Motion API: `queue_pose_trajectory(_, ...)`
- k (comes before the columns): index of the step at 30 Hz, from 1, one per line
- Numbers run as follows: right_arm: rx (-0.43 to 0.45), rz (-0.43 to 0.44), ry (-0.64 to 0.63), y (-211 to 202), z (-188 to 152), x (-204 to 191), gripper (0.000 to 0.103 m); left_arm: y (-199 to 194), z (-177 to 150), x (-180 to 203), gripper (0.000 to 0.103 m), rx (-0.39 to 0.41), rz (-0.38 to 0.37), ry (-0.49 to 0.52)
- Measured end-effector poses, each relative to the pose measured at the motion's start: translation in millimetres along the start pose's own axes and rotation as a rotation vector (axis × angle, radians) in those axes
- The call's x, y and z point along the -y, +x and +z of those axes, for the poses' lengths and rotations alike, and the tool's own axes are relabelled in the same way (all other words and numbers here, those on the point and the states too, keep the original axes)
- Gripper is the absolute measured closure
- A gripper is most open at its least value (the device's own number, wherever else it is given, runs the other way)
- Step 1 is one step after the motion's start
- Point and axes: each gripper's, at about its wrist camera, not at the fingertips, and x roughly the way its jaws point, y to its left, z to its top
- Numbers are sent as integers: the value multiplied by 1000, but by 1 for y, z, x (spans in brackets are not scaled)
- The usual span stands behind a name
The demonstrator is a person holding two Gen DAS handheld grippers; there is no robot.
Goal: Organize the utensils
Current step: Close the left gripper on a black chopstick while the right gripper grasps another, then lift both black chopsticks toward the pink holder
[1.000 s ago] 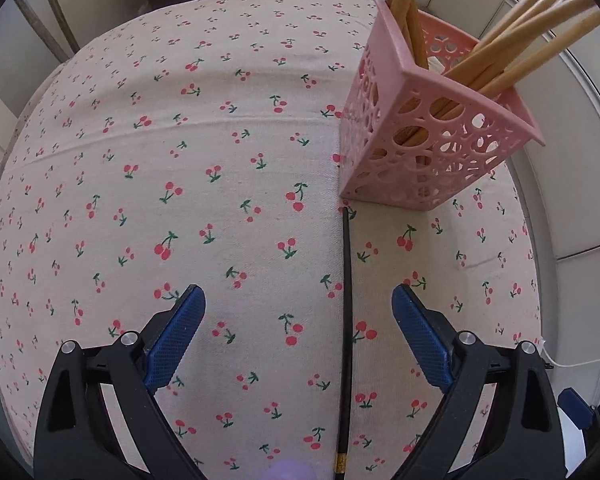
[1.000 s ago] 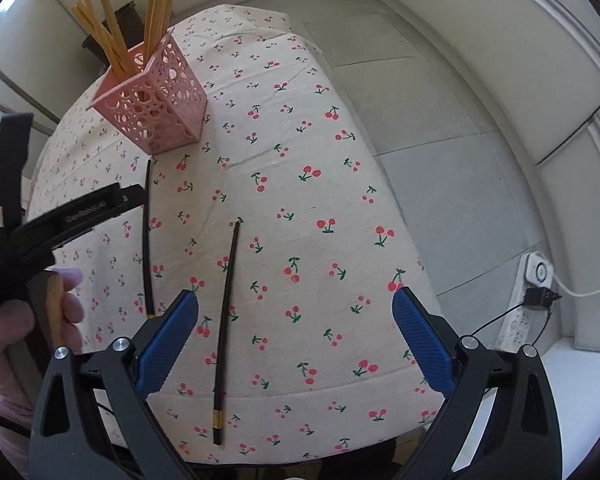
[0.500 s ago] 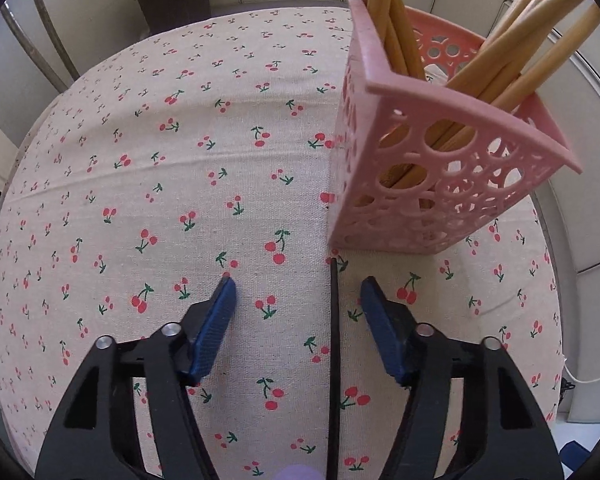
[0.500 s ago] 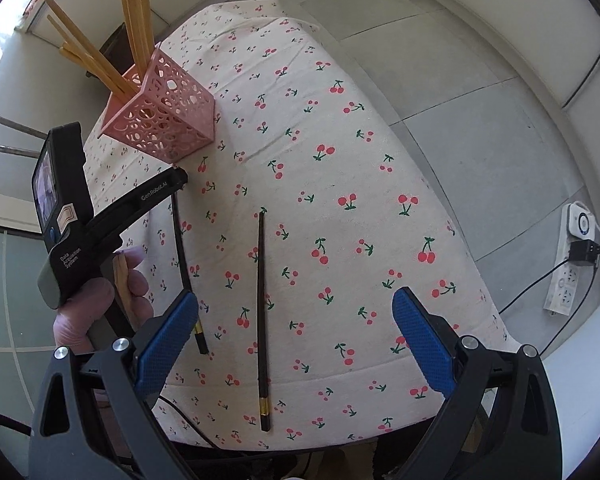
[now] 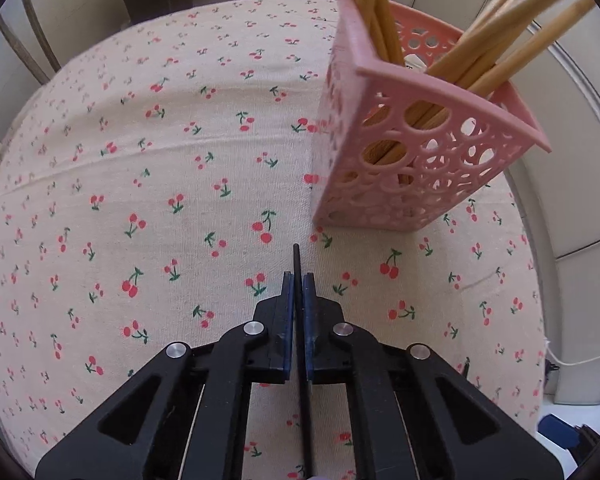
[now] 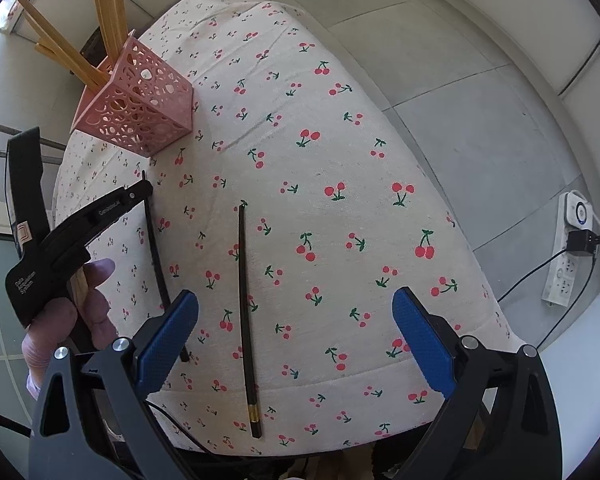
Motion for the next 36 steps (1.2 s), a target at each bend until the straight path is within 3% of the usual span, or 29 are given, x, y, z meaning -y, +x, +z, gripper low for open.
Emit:
queue_pose_trajectory(4, -9, -14, 0, 7, 0, -1, 8, -7, -8, -18, 100, -29, -50, -36)
queue_pose_trajectory(7, -8, -30, -3, 14, 1, -5, 8, -18, -15, -28, 100, -18, -28, -22)
queue_pose_trajectory(13, -6, -78, -6, 30, 2, -16, 8, -63, -34, -48, 100, 44, -33, -10)
queue_pose_trajectory(22, 83, -190, -84, 54, 5, -55, 8, -128, -36, -66, 99, 196, -31, 11)
queue_pose_trajectory(26, 181, -287, -193, 62, 2, -83, 27, -136, -36, -70, 99, 220, -25, 14)
queue_pose_trajectory(28, 198, -289, -213, 62, -1, -91, 36, -140, -37, -72, 99, 223, -27, 12)
queue_pose_trajectory(31, 200, -268, -231, 61, -3, -100, 60, -143, -36, -73, 99, 228, -24, 13)
queue_pose_trajectory(33, 202, -260, -256, 61, -5, -106, 83, -144, -36, -72, 99, 232, -22, 17)
queue_pose_trajectory(36, 197, -245, -278, 60, -12, -113, 98, -145, -37, -71, 99, 235, -20, 19)
